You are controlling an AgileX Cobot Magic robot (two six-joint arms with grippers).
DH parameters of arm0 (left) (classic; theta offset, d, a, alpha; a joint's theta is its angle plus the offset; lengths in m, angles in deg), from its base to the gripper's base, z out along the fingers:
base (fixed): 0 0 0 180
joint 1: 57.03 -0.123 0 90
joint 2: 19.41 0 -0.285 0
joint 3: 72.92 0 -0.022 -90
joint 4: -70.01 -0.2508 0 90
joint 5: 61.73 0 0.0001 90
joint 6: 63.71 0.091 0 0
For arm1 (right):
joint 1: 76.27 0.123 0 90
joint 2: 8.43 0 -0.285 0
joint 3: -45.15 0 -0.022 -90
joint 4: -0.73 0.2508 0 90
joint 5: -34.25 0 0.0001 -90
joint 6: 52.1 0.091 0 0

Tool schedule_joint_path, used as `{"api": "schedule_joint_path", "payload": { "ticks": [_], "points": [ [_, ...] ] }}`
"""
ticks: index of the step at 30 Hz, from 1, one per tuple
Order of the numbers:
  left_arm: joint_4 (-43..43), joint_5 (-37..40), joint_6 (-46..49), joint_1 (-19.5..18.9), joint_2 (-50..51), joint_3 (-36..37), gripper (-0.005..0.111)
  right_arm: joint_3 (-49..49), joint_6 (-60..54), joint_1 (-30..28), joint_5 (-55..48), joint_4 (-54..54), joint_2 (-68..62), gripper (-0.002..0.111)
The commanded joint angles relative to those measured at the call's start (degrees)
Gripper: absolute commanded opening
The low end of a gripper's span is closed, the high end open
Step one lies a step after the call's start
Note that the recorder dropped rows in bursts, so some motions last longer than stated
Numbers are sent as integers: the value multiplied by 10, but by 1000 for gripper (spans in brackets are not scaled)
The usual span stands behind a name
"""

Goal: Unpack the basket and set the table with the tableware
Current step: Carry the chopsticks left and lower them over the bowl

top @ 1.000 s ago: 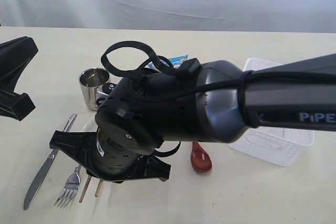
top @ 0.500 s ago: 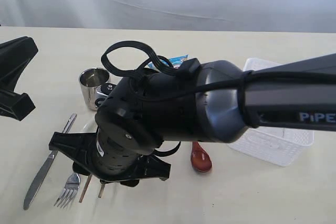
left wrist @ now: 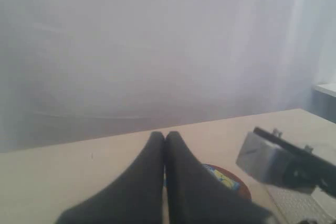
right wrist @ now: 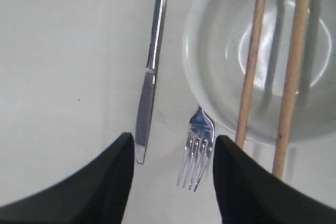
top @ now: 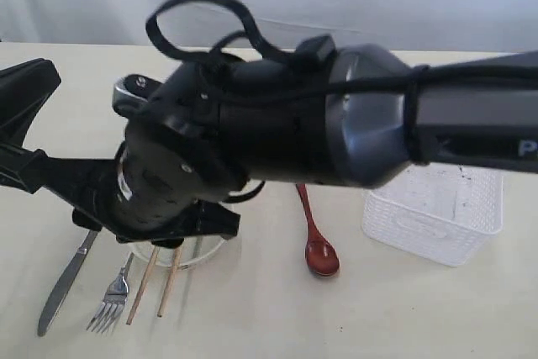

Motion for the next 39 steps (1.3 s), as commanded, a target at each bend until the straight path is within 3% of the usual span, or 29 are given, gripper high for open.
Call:
{"api": "schedule_joint_path", "payload": {
  "ticks": [1, 6, 22, 39],
  "points": [
    [-2, -1, 2, 1, -3, 3, 0, 70, -16, -1, -161, -54, 0, 49],
    [-2, -1, 2, 1, -3, 3, 0, 114, -17, -1, -282, -127, -21, 58],
    [-2, -1, 2, 1, -3, 3, 0, 114, -23, -16, -149, -150, -104, 58],
    [-2, -1, 2, 1, -3, 3, 0, 114, 51, -20, -108, -169, -169, 57]
  ]
}}
